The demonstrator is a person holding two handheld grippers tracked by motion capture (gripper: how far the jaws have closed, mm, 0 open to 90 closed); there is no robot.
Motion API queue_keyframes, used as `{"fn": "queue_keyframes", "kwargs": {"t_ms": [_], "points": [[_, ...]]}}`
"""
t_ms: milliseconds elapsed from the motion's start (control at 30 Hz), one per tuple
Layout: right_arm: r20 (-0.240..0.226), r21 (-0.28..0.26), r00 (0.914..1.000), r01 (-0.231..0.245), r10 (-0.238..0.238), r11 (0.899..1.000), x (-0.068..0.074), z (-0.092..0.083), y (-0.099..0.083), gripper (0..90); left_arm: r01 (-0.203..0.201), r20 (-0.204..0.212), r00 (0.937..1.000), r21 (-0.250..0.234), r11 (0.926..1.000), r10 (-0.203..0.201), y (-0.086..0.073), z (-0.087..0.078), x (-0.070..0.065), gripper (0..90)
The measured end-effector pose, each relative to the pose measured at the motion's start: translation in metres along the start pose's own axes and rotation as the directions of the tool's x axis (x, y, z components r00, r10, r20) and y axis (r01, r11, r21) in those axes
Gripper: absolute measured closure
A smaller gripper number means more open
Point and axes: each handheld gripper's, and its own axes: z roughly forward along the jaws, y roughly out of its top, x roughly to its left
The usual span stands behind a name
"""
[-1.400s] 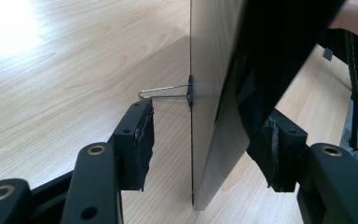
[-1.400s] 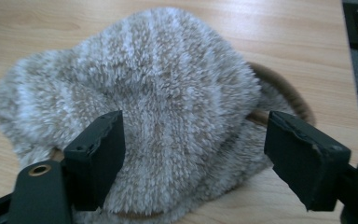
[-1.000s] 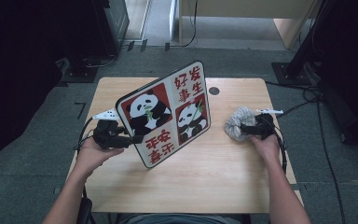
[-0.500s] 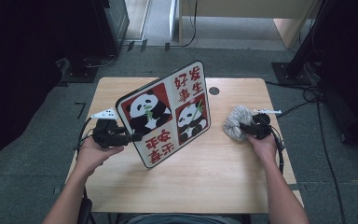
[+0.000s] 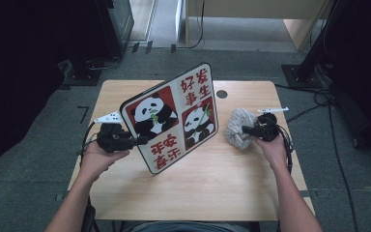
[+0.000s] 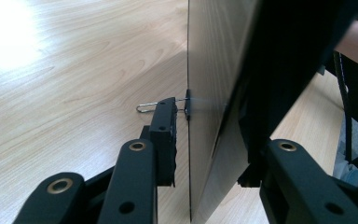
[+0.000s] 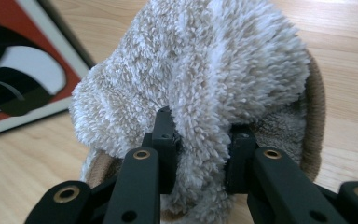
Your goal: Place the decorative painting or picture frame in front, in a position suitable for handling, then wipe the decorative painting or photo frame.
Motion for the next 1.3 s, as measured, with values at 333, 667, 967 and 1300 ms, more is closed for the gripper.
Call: {"fn": "queue_keyframes", "kwargs": {"t_ms": [333,667,967,1300], "points": [[-0.062,-0.013,0.9916,0.113,-0.114,0.994,0.023,-0.020,0.005,71.8,-0.012,0.013,0.9998,-0.011,0.9999,0.012,0.001,0.001,-0.002,77.7],[-0.087,-0.039,0.9877,0.127,-0.130,0.991,0.031,-0.034,0.009,71.7,0.006,0.029,0.9996,-0.015,0.9999,-0.005,0.000,0.001,-0.003,80.1],[-0.142,-0.046,0.9798,0.136,-0.141,0.990,0.047,-0.045,0.019,71.6,0.003,0.031,0.9995,-0.005,1.0000,-0.003,-0.002,-0.003,-0.009,80.1],[-0.148,-0.066,0.9728,0.170,-0.179,0.983,0.057,-0.054,0.029,70.9,0.000,0.031,0.9995,-0.001,1.0000,0.000,-0.005,-0.006,-0.011,79.9]]}}
